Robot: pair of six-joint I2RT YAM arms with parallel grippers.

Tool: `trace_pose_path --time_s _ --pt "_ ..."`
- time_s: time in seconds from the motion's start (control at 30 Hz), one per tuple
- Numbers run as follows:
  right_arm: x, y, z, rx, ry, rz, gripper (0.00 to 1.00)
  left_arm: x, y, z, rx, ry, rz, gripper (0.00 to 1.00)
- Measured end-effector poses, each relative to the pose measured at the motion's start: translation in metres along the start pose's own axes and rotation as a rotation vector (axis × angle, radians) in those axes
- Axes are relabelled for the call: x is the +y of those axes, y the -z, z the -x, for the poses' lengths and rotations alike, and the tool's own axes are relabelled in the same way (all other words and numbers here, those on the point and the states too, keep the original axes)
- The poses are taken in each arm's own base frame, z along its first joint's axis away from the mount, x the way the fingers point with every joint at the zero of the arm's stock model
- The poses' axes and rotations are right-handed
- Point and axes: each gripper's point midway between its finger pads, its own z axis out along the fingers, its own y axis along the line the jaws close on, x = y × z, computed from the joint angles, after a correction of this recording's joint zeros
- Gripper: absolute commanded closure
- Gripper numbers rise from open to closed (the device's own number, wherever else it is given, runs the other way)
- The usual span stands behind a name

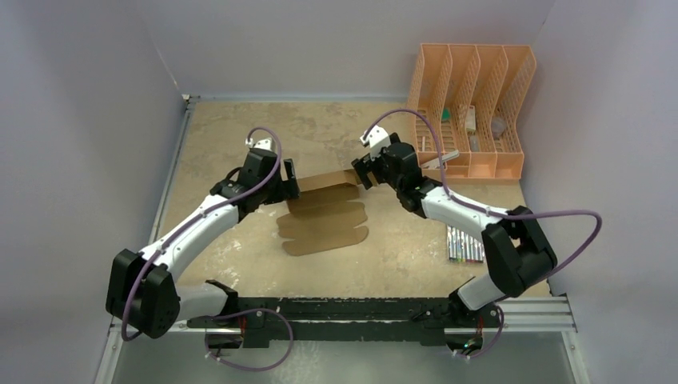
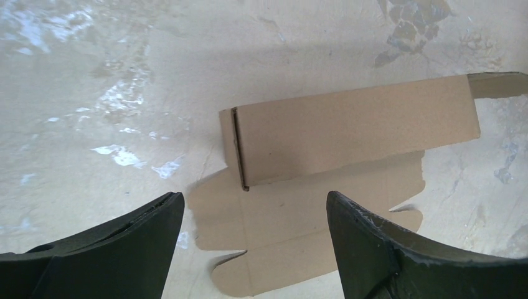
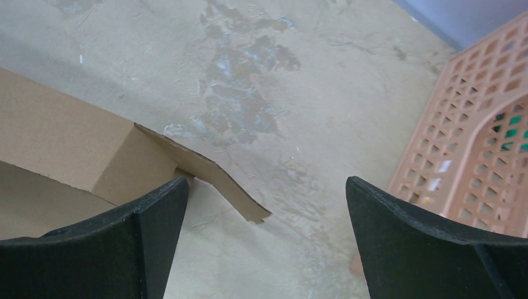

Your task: Fold the paper box

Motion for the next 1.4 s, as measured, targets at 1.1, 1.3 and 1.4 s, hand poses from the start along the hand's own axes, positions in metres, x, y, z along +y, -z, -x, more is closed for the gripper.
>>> trace_pose_path --time_s 1.1,1.3,1.4 --pt "0.06 -0.027 -0.082 -0.011 -0.722 0.081 0.53 0.014 -0.026 0.017 0.052 -0.08 0.137 0.15" --pt "0.074 -0.035 -0.083 -0.008 -0.741 0.118 0.6 0.012 -0.027 0.017 0.053 -0.08 0.126 0.16" --pt "0.08 -0.039 -0.084 -0.005 -0.743 0.13 0.63 0.011 -0.028 0.016 0.056 -0.08 0.12 0.16"
